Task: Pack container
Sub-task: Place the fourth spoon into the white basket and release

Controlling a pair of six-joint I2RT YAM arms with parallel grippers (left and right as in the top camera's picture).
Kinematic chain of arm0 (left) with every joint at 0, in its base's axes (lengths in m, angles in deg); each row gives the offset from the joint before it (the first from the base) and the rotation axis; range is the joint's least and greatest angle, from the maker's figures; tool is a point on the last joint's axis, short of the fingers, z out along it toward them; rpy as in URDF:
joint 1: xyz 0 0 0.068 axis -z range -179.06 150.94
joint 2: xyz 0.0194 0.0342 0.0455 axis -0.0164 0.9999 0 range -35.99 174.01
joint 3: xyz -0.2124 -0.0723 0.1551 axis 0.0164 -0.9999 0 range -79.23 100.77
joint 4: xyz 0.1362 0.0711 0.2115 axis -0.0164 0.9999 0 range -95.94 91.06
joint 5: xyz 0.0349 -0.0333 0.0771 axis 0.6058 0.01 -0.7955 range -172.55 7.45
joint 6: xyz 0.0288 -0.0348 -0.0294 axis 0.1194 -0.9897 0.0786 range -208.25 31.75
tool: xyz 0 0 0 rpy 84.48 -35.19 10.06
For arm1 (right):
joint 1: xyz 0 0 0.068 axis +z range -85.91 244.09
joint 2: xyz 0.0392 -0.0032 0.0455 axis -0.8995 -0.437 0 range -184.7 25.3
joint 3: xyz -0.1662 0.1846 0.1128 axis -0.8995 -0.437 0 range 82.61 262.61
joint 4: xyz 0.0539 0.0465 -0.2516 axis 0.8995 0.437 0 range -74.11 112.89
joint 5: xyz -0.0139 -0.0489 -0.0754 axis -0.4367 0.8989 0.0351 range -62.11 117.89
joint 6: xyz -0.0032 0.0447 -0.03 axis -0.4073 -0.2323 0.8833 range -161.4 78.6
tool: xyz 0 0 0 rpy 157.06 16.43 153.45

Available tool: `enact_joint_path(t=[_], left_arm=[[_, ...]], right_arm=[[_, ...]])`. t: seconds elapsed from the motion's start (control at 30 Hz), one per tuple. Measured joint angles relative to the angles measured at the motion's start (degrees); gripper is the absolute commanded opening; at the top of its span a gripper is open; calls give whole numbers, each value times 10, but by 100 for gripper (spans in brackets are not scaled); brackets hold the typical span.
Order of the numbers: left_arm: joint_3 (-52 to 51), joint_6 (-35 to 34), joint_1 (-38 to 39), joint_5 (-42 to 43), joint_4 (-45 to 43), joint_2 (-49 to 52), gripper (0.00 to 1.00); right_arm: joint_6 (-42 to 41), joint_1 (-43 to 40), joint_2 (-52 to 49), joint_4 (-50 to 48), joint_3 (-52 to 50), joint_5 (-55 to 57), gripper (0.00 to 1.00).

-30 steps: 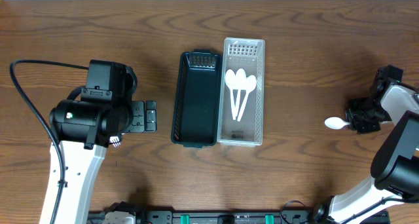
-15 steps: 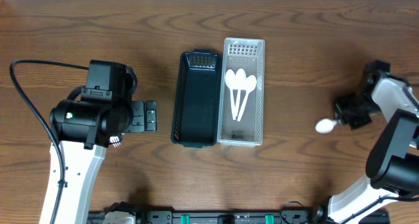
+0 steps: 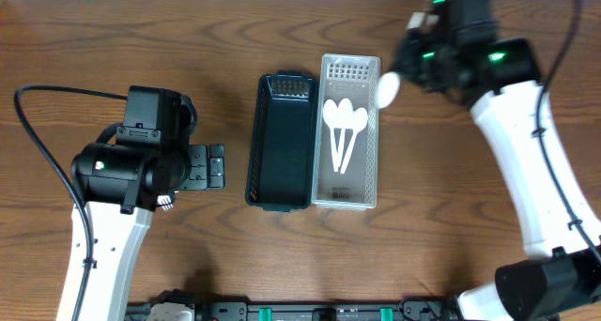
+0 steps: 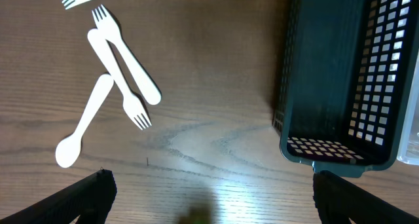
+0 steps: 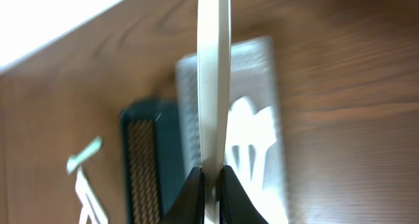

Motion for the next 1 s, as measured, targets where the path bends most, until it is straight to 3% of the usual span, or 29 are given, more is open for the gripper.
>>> enact_joint_path(t=[0.2, 0.4, 0.57, 0.67, 1.0], left_arm=[[0, 0, 0, 0, 0, 0, 98], [0, 0, 0, 0, 0, 0, 98], [0, 0, 0, 0, 0, 0, 98], [0, 0, 0, 0, 0, 0, 98], [0, 0, 0, 0, 0, 0, 98]], right_arm=[[8, 82, -44, 26, 0, 29, 1], [12, 113, -141, 39, -2, 41, 6], [22, 115, -198, 47, -5, 45, 44], [38, 115, -204, 47, -6, 47, 57], [83, 101, -197, 51, 0, 49, 60]])
